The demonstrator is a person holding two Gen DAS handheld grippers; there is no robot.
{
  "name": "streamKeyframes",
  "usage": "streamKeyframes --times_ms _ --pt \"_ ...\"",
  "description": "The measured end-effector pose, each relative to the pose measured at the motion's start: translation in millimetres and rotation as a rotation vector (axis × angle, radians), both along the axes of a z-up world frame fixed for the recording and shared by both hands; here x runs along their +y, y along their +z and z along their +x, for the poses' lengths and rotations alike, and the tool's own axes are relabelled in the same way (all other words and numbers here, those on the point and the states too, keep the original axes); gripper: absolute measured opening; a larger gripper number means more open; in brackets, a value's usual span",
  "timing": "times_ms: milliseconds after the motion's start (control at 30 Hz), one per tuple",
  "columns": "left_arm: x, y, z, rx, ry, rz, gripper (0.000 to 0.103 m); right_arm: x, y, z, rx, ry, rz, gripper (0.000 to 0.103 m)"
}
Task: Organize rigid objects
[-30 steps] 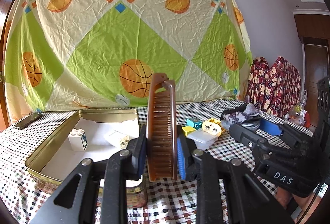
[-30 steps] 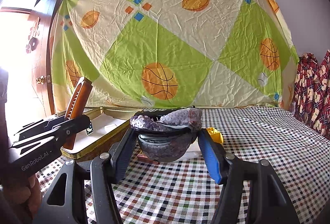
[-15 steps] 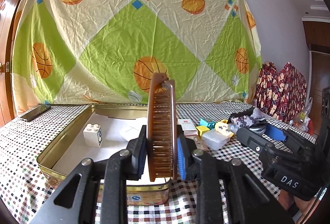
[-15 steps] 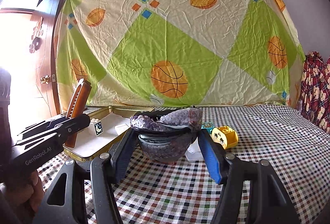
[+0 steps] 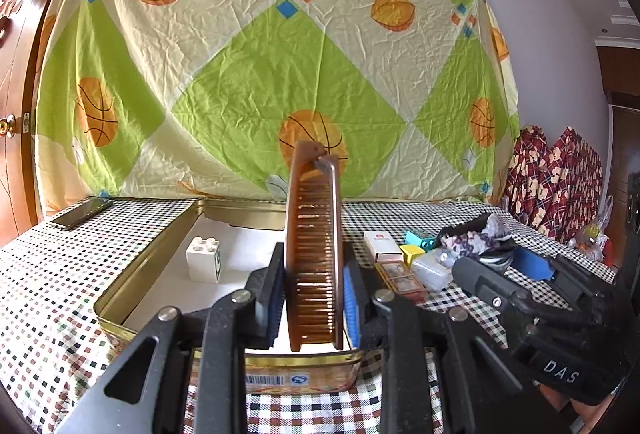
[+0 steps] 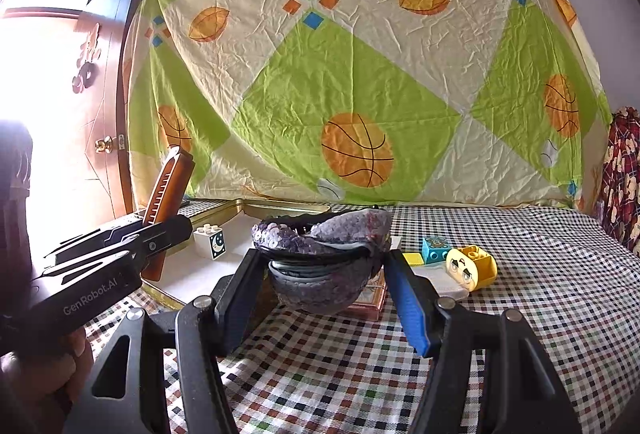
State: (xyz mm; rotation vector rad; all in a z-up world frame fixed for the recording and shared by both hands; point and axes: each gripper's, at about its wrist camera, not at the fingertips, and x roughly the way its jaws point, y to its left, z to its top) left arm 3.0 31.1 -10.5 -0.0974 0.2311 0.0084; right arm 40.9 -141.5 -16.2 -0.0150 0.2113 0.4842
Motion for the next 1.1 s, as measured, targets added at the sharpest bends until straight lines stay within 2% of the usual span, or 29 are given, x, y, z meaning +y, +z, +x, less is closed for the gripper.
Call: streamKeyframes --times_ms 300,800,1100 --pt "17 -1 -4 0.005 0.035 -0.015 0.023 15 2 2 0.025 0.048 0.014 0.064" --pt "45 -2 0 0.043 0.096 -0.045 0.023 44 3 3 0.050 0.133 -0.023 0.064" --pt "59 -4 13 0.115 0.086 -0.078 0.023 59 11 10 0.063 0.175 -0.055 0.064"
